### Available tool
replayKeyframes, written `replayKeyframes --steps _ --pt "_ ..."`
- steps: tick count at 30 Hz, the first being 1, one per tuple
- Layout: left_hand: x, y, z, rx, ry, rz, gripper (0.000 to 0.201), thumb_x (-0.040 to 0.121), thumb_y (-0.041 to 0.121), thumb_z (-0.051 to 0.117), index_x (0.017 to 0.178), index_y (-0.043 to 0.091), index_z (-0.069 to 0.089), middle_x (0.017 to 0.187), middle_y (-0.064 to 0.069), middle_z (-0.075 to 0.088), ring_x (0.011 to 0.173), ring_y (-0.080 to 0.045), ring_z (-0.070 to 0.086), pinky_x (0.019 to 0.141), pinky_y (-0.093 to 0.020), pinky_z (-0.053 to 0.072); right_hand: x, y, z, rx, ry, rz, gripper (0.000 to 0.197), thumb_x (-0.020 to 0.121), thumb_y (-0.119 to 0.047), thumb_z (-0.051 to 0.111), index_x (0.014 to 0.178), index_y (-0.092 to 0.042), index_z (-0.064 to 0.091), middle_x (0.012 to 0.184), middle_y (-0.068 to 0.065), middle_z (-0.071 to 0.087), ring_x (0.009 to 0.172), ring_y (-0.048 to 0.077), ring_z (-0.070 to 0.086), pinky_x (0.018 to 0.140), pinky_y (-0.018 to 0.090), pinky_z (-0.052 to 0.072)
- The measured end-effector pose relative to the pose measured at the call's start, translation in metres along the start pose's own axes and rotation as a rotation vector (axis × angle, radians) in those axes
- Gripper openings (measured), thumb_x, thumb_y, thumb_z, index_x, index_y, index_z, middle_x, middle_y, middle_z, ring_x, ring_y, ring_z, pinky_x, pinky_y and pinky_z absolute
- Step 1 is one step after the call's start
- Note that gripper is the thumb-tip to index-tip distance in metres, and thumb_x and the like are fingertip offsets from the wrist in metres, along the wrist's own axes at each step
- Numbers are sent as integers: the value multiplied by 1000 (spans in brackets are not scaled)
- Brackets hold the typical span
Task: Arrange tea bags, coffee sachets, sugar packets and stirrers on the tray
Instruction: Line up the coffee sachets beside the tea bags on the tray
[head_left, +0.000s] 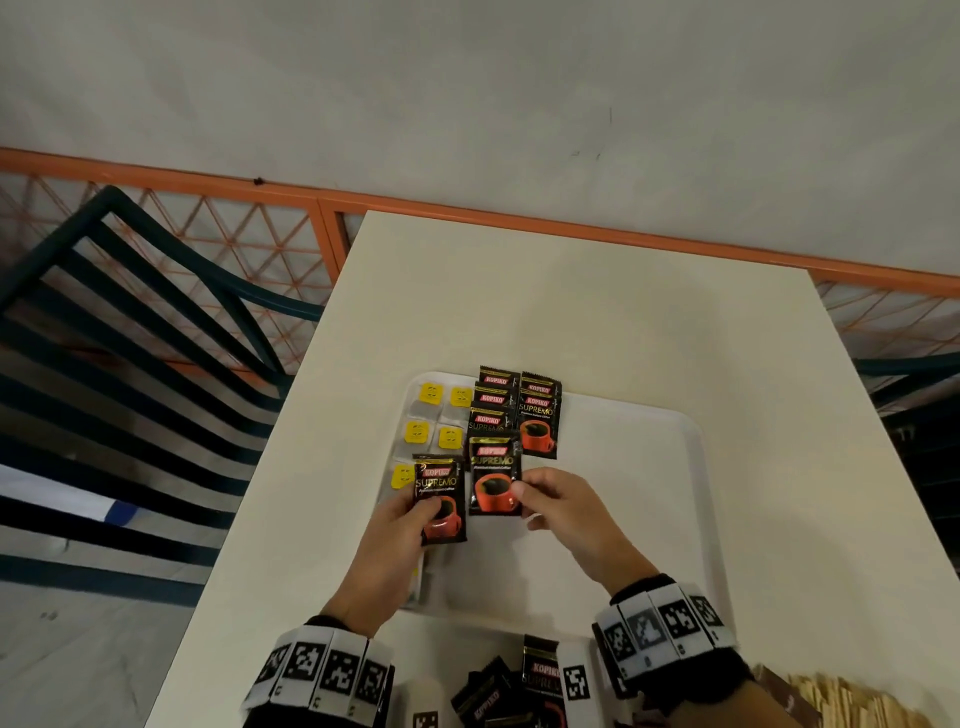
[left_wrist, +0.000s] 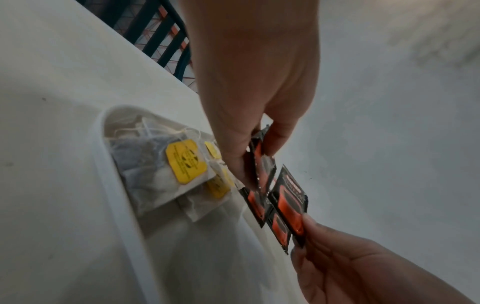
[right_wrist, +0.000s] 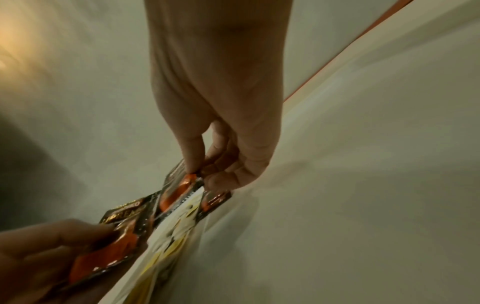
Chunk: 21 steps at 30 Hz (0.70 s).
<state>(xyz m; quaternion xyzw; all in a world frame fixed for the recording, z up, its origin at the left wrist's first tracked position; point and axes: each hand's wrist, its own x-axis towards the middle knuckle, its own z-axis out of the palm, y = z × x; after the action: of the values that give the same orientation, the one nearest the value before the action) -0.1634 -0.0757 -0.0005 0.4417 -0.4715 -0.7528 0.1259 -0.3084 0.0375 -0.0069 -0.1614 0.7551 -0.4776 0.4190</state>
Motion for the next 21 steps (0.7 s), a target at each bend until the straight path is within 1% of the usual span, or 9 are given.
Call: replayKeyframes --steps 3,7,9,11,12,15,18,19,21 --pt "6 1 5 145 38 90 18 88 -1 55 97 8 68 82 -2 72 66 -6 69 62 -15 52 7 2 -15 35 152 31 10 90 -13 58 98 -9 62 75 1 60 66 12 54 56 20 44" --pt "16 6 17 275 62 199 18 84 -2 62 86 16 65 79 2 70 61 3 66 56 -7 48 18 6 -31 37 265 67 9 89 -12 59 96 -9 63 75 5 60 64 12 52 56 20 39" --pt "24 6 23 366 71 223 16 82 2 66 92 14 65 83 2 69 70 -1 67 63 -11 49 22 8 -35 26 282 65 6 88 -11 59 92 -10 63 68 5 58 60 12 49 56 20 36" --pt "34 5 27 496 95 233 23 79 10 71 101 11 66 89 1 68 85 -13 65 74 -21 49 26 8 -37 12 292 61 5 88 -11 60 91 -9 64 63 1 56 57 10 47 54 18 34" --pt "37 4 29 546 108 235 26 78 14 72 103 11 66 90 1 66 87 -16 63 76 -23 48 29 9 -36 0 295 61 7 87 -12 61 92 -8 64 63 0 56 57 10 47 53 17 34" --pt "43 4 34 612 121 267 27 76 16 74 102 12 65 85 1 62 81 -15 59 69 -20 45 36 9 -35 -24 311 58 7 85 -13 63 92 -10 63 73 1 61 63 10 52 58 14 41" --pt "45 6 37 663 119 305 25 76 14 74 98 11 64 78 4 59 73 -11 55 63 -17 43 40 10 -32 -82 353 46 9 84 -16 66 91 -13 62 87 4 64 79 18 58 77 27 47" --pt "45 6 38 679 119 315 25 76 13 74 98 11 63 76 5 58 70 -9 53 62 -16 41 41 9 -32 -112 368 40 11 84 -16 66 93 -12 63 87 3 64 81 17 58 78 27 46" --pt "45 5 39 720 119 334 26 77 13 73 100 12 61 77 6 57 69 -5 51 60 -16 39 40 9 -31 -168 389 33 16 84 -17 66 97 -9 63 85 -1 61 77 12 56 70 18 42"
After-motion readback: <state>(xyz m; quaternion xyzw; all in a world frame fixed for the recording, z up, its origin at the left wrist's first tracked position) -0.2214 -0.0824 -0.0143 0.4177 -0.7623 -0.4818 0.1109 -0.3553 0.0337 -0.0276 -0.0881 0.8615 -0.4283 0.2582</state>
